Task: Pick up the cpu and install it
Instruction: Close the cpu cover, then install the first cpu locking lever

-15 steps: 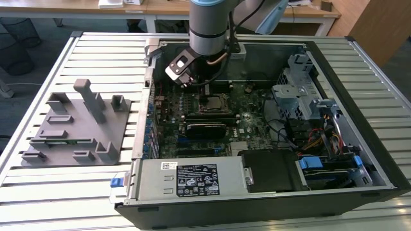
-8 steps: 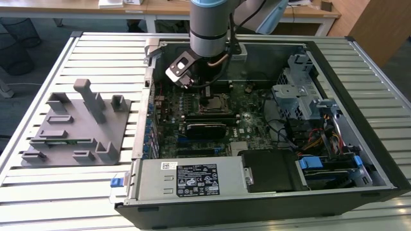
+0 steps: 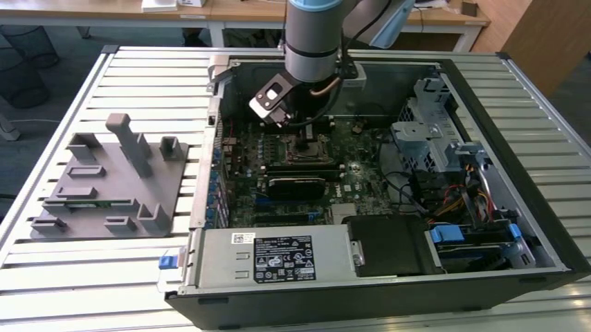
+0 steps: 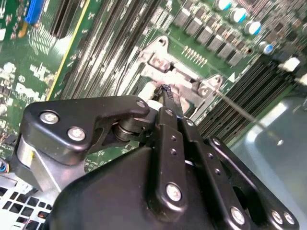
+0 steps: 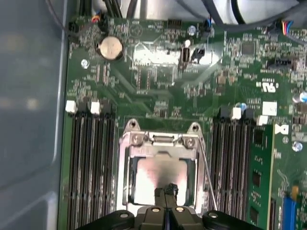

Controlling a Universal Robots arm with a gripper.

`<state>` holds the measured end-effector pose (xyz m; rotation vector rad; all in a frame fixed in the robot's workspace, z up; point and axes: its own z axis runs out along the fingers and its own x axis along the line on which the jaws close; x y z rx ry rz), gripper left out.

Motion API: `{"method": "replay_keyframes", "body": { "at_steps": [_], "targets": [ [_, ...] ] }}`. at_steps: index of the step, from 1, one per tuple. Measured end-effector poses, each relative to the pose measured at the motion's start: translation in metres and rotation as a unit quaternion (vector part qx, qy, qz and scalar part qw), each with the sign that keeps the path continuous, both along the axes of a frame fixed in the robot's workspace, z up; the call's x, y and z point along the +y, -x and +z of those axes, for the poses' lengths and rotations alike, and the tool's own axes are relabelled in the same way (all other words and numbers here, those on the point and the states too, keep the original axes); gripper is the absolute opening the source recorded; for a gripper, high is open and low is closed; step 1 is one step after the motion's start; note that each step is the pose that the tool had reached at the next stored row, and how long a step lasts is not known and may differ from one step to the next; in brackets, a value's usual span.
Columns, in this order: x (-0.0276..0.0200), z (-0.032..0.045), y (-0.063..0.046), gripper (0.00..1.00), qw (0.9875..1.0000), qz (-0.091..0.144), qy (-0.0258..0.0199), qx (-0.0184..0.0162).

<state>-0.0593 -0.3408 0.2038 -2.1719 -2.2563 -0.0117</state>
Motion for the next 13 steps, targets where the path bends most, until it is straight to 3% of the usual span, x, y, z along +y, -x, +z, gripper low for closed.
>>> {"method": "replay_keyframes", "body": {
  "at_steps": [5,13],
  "targets": [
    [0.0000,-0.0001,-0.009,0.11,1.0000,0.000,-0.0001,0.0001],
    [0.0000,-0.0002,-0.013,0.11,1.0000,0.000,-0.0001,0.0001]
  ]
}}
